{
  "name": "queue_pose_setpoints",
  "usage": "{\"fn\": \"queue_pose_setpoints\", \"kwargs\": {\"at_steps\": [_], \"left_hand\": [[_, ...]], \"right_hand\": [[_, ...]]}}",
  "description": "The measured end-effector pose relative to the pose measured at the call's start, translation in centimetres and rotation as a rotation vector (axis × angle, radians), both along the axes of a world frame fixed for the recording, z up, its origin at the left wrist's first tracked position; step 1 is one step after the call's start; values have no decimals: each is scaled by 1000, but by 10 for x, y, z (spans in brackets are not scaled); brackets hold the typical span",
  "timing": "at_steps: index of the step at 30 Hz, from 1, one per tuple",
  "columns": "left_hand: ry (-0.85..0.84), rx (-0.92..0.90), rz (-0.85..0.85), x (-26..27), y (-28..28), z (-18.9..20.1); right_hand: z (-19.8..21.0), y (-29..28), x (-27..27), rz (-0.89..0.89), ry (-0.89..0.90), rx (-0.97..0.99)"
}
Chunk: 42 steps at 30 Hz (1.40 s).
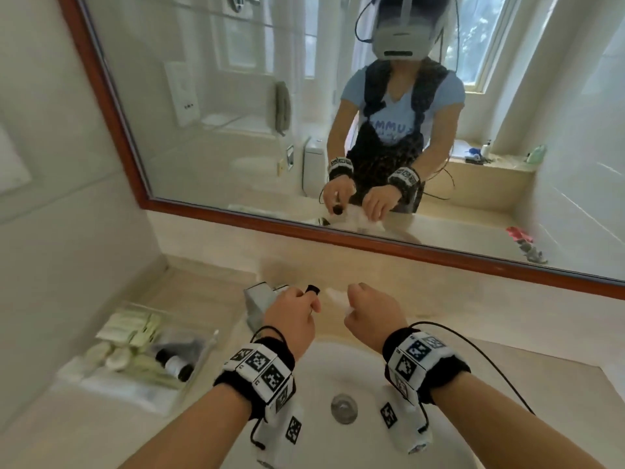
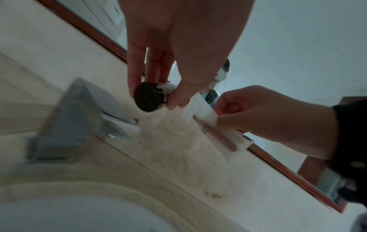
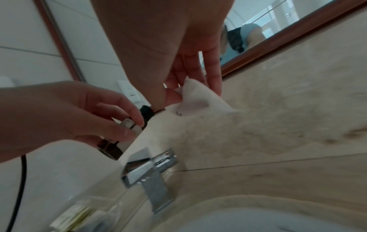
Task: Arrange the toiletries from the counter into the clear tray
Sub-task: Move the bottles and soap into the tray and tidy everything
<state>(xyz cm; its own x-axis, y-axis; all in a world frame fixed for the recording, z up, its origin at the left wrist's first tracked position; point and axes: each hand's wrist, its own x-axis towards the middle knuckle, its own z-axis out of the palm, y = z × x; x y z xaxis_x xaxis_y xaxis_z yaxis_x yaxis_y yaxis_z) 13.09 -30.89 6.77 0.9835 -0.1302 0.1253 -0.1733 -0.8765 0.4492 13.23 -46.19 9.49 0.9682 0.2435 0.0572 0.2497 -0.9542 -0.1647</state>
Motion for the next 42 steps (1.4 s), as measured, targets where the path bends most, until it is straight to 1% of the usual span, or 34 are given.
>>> {"fn": "queue_pose_setpoints", "kwargs": {"at_steps": [3,8,12,14,17,20,23,26,31,37,40,42], "left_hand": [[1,-56,86,-7,49,1],[51,-51,239,-19,135,-11],[135,-75,354,-28,201,-26],[193,-98,414,-31,228,-35],[293,-197,488,-33,255,-54],[364,-342,553,-34,267,-73],[412,-386,579,-31,267,-87],[449,-377,587,-26,266,-92],[498,-270,539,-19,265,-94],[547,-76,481,-16,263,-96],[517,7,478,-18,262,-99],[482,50,439,-20,261,-100]], "right_hand": [[7,50,5,96,-38,24],[3,137,12,244,3,91],[-6,198,11,319,13,-28],[-9,224,12,356,35,-45],[-17,252,17,387,48,-87],[-29,269,24,397,82,-85],[-40,278,32,403,111,-82],[-45,284,39,407,124,-98],[-53,286,46,434,159,-108],[-57,282,50,443,162,-91],[-60,279,49,438,168,-71],[-64,279,49,437,176,-72]]}}
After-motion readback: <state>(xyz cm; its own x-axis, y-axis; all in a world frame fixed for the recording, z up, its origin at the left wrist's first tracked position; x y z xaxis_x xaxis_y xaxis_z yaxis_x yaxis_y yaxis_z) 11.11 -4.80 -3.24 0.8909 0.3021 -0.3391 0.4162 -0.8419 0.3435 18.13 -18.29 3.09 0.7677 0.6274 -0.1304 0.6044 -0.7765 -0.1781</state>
